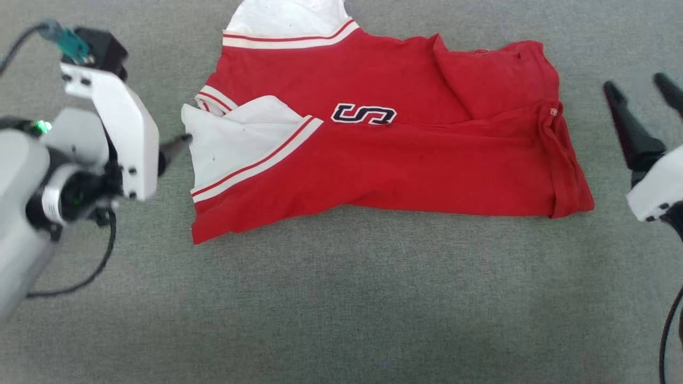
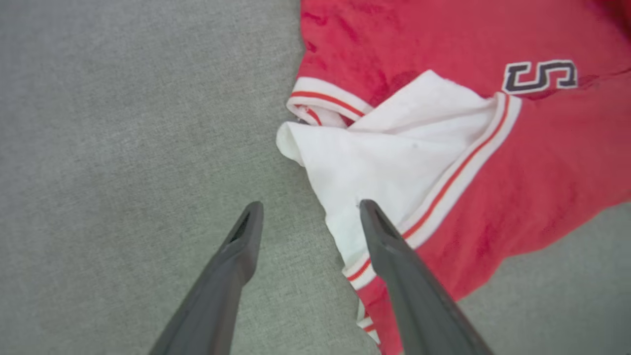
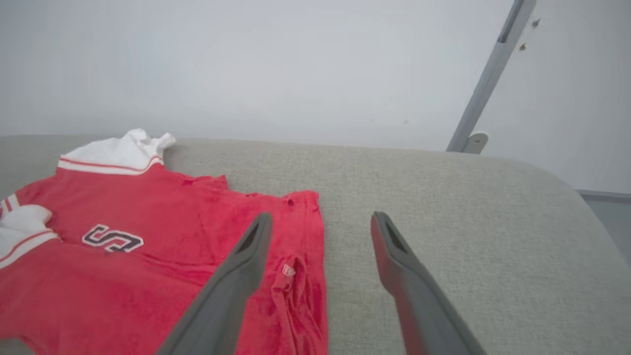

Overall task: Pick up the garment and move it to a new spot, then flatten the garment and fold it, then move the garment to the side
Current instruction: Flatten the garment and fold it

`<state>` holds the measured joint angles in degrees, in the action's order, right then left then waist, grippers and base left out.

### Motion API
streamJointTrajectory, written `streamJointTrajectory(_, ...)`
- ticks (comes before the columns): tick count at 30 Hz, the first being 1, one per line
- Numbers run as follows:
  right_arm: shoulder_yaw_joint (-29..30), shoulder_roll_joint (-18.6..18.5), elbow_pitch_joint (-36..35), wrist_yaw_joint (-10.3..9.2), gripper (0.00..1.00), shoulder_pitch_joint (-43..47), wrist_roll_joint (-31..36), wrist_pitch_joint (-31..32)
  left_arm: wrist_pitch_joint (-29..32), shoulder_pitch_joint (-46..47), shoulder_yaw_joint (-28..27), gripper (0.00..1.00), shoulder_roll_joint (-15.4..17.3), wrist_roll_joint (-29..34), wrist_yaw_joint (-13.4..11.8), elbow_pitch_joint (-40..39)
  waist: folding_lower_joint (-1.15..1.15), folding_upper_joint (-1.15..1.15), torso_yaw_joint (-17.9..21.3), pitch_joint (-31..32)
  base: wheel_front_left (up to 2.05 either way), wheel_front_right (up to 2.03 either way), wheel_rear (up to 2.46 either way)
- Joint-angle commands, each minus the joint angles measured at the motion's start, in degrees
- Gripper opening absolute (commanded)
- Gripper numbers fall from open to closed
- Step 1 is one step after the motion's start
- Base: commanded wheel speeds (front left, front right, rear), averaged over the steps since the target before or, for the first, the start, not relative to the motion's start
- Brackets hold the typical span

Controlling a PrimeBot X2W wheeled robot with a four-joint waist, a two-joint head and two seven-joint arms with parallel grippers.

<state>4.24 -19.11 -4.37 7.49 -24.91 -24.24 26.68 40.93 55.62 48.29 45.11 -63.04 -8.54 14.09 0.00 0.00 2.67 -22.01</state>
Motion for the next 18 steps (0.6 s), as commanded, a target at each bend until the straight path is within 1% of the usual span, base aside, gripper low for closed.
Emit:
streamJointTrajectory(1,1.1,1.1,-1.5,0.0,1.0,1.3,1.3,-2.2,-0.1,-2.2,-0.2,1.0,1.6,0.4,-2.0,-3.6,0.0,0.0,0.2,0.0,0.0,0.0,0.0)
streamJointTrajectory(5,3.6,4.0,-4.2,0.0,1.0,3.7,3.7,-7.1,0.3,-7.5,0.1,1.0,4.8,-0.5,-6.8,-13.0,0.0,0.0,1.0,0.1,0.0,0.0,0.0)
streamJointTrajectory(7,4.3,5.5,-4.9,0.0,1.0,4.9,4.3,-8.5,0.7,-10.1,0.2,1.0,6.2,-1.2,-9.1,-16.6,0.0,0.0,1.4,0.2,0.0,0.0,0.0)
streamJointTrajectory(9,5.2,6.8,-5.4,0.0,1.0,5.9,4.9,-9.4,0.4,-12.2,0.3,1.0,7.3,-1.5,-11.1,-19.7,0.0,0.0,1.9,0.1,0.0,0.0,0.0)
streamJointTrajectory(11,6.0,7.8,-5.9,0.0,1.0,7.1,5.2,-9.5,0.1,-14.0,0.4,1.0,7.8,-2.1,-12.5,-21.7,0.0,0.0,2.1,0.1,0.0,0.0,0.0)
streamJointTrajectory(14,6.8,9.0,-6.4,0.0,1.0,8.6,5.5,-9.0,-0.4,-15.9,0.3,1.0,8.2,-2.8,-13.9,-22.6,0.0,0.0,2.5,0.0,0.0,0.0,0.0)
streamJointTrajectory(18,5.9,9.5,-6.0,0.0,1.0,10.2,5.0,-7.0,-2.7,-17.3,-0.4,1.0,6.7,-3.5,-13.0,-19.4,0.0,0.0,3.1,-0.1,0.0,0.0,0.0)
